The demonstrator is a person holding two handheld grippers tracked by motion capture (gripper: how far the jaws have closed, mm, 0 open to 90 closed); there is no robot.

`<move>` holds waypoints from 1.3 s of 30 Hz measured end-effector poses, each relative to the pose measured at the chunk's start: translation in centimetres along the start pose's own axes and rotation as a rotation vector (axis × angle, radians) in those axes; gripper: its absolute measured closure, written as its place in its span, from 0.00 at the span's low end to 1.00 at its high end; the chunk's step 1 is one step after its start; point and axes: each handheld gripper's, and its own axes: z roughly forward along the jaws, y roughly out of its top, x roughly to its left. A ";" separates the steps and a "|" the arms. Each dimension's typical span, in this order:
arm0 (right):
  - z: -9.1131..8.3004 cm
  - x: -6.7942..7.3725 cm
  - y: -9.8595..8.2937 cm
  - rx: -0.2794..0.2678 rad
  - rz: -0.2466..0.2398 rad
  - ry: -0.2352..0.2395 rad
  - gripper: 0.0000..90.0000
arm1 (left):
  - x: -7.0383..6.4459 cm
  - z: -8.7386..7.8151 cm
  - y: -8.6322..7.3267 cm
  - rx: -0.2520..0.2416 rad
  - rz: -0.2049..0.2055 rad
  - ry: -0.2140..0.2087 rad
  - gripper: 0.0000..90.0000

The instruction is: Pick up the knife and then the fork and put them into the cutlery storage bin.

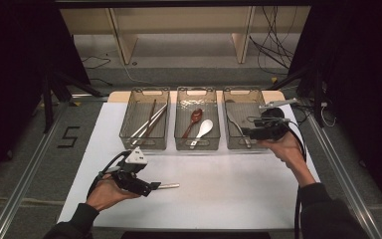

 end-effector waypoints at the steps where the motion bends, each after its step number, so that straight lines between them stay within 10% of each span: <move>1: -0.1 0.2 -0.3 0.001 0.003 0.015 0.40 | 0.0 0.0 0.0 0.002 0.000 -0.002 0.17; 13: -1.7 3.4 -3.3 -0.071 0.007 0.138 0.34 | 0.2 0.5 -0.1 0.061 -0.001 -0.016 0.17; 39: -4.4 6.9 -8.7 -0.096 -0.031 0.165 0.35 | 0.2 1.7 -0.7 0.296 0.074 0.010 0.44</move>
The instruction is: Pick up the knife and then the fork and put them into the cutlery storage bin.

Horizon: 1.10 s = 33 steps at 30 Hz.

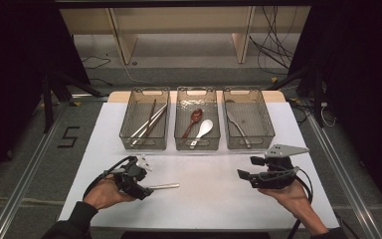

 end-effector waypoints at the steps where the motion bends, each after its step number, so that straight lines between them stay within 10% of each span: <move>1: -0.1 0.0 -0.1 0.000 -0.001 0.001 0.35 | 0.1 0.1 0.0 0.011 0.002 0.002 0.46; 33: -0.9 0.9 -0.6 -0.016 -0.001 0.023 0.34 | 0.8 2.5 0.7 0.140 0.061 -0.034 0.80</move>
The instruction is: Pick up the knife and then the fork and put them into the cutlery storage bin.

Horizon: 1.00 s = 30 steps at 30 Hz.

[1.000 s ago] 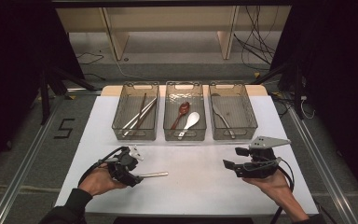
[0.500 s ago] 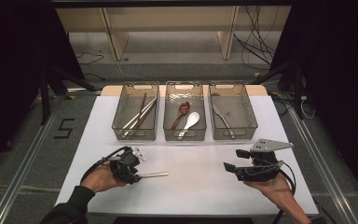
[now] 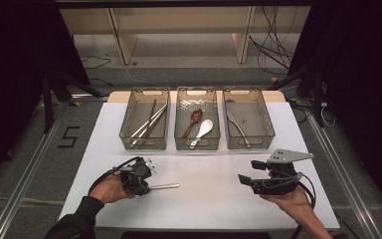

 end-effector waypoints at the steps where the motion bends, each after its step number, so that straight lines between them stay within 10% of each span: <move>1: 0.0 0.0 0.0 -0.002 0.000 0.000 0.34 | 0.0 0.0 0.1 0.004 0.002 0.001 0.80; 20: 0.0 -0.2 0.0 -0.003 0.007 0.009 0.34 | -0.8 0.0 0.5 0.028 0.085 0.014 0.94; 30: -0.1 -0.2 0.0 -0.006 0.007 0.005 0.34 | -0.1 -0.7 0.3 -0.048 0.008 -0.025 0.94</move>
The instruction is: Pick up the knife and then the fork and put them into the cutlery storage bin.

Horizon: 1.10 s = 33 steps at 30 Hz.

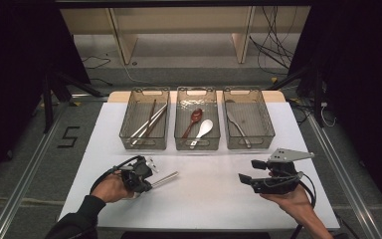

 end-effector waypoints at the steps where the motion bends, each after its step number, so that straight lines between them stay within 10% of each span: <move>1: 0.0 0.0 0.0 -0.002 0.000 0.000 0.34 | 0.0 -0.1 0.0 -0.011 -0.006 0.003 0.94; 33: 0.5 0.4 0.2 0.003 -0.004 0.019 0.34 | -1.4 -2.5 1.5 -0.088 -0.059 -0.078 0.94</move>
